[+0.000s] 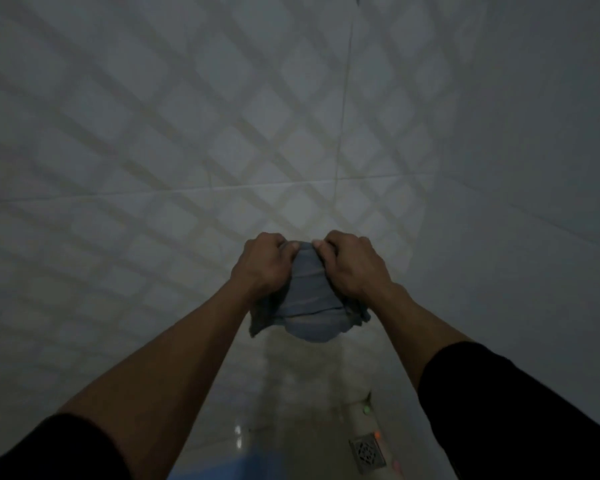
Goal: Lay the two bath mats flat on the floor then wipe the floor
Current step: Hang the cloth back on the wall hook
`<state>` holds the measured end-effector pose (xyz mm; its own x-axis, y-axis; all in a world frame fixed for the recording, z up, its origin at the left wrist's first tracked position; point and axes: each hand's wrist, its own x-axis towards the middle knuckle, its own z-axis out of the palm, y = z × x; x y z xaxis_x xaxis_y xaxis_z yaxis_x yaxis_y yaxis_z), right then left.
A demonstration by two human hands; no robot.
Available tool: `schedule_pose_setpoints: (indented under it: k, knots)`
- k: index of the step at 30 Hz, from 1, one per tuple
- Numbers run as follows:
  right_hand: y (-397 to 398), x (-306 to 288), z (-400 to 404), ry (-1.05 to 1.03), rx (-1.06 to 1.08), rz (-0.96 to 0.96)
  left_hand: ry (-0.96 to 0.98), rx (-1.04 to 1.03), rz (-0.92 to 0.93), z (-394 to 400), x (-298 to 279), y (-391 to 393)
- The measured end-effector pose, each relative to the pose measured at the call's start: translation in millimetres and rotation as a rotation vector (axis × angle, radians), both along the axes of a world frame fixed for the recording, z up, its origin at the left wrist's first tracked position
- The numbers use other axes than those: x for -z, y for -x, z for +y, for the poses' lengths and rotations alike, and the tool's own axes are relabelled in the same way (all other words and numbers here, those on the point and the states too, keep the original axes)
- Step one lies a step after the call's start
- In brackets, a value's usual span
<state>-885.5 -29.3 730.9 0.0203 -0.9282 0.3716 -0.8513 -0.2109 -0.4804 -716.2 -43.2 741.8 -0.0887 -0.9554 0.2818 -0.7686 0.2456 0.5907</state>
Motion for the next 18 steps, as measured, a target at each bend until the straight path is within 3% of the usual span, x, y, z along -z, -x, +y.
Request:
schedule_pose_setpoints:
  k: [9, 18]
  knots:
    - [-8, -94, 24, 0.116, -0.025, 0.092, 0.070, -0.008, 0.010, 35, -97, -17]
    - [42, -184, -37, 0.266, -0.061, 0.139, 0.273, -0.014, 0.012, -31, -169, 23]
